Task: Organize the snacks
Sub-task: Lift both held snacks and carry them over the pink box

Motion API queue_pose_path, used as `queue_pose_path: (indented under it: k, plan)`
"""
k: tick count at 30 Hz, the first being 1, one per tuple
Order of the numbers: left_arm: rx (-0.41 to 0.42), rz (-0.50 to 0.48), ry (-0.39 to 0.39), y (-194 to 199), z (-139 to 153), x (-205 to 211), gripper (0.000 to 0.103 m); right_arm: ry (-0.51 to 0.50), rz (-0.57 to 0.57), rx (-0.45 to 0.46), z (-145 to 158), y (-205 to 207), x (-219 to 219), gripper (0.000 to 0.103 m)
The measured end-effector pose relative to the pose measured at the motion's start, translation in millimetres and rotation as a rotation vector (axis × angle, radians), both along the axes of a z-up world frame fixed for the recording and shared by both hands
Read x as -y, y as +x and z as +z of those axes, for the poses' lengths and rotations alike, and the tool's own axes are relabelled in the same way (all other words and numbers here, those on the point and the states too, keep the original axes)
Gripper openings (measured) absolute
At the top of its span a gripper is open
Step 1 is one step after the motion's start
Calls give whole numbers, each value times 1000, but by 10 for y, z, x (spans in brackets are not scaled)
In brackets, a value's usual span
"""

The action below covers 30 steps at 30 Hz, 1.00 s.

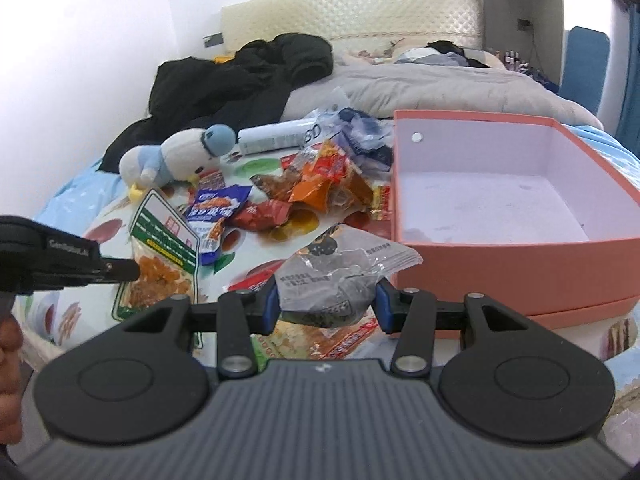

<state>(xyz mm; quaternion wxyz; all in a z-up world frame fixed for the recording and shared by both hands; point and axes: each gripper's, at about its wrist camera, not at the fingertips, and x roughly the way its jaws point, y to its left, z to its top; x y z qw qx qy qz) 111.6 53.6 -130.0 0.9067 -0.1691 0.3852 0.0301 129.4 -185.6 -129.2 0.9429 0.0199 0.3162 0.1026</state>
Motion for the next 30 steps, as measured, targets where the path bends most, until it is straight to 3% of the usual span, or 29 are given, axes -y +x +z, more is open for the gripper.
queue_pose_path:
  k: [8, 18, 24, 30]
  plan:
    - [78, -107, 14, 135, 420, 377, 5, 10, -65, 38, 225, -45, 298, 49]
    - [213, -264, 42, 573, 1063, 1046, 5, -1, -120, 109, 569, 164, 712, 49]
    - [201, -348, 45, 997, 1153, 1466, 5, -18, -147, 109, 699, 485, 974, 49]
    - [130, -421, 61, 1435, 1002, 1834, 5, -38, -150, 26, 649, 891, 1207, 49]
